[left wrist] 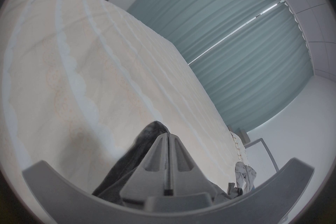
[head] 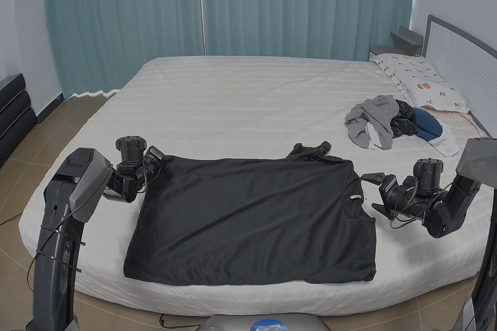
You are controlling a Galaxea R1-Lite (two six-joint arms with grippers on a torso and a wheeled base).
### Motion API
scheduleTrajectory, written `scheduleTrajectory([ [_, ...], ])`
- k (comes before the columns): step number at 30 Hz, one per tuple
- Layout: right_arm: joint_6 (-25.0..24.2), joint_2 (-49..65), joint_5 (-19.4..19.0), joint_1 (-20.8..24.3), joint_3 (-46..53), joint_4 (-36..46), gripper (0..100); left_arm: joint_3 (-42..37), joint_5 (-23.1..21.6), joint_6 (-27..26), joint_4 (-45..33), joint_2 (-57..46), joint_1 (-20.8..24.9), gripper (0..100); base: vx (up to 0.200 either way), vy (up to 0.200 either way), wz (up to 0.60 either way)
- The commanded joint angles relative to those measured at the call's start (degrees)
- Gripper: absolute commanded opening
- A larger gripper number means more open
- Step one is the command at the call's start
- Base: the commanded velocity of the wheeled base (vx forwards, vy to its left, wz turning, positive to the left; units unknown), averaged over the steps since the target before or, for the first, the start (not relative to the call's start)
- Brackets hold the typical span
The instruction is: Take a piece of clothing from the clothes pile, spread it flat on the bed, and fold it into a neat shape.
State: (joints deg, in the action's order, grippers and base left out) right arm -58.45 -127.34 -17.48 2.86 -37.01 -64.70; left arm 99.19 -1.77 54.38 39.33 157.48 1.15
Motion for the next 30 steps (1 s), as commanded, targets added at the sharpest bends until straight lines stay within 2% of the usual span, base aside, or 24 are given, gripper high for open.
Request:
scheduleTrajectory([
  [1, 0.01, -0.19, 0.08, 0.04, -0.08, 0.01, 100, 1.09, 2.91, -0.07, 1.45, 0.37, 0.00, 0, 0.000, 0.000, 0.00],
  [4, 0.01, -0.19, 0.08, -0.05, -0.08, 0.01, 100, 2.32, 4.84, -0.07, 2.60, 0.99, -0.09, 0, 0.000, 0.000, 0.00],
  [9, 0.01, -0.19, 0.08, -0.05, 0.01, -0.34, 100, 3.02, 5.20, -0.07, 2.86, 1.16, -0.35, 0, 0.000, 0.000, 0.00],
  [15, 0.01, -0.71, 0.17, -0.05, 0.10, -1.66, 100, 3.55, 7.48, 0.02, 9.19, 1.78, -0.62, 0, 0.000, 0.000, 0.00],
  [22, 0.27, -0.80, 0.34, -0.23, 0.10, -1.66, 100, 3.55, 7.74, -0.07, 10.33, 2.22, -0.71, 0, 0.000, 0.000, 0.00],
  [30, 6.86, -3.53, 1.40, -1.28, 0.62, -1.66, 100, 3.73, 7.83, -2.09, 10.51, 3.01, -0.79, 0, 0.000, 0.000, 0.00],
])
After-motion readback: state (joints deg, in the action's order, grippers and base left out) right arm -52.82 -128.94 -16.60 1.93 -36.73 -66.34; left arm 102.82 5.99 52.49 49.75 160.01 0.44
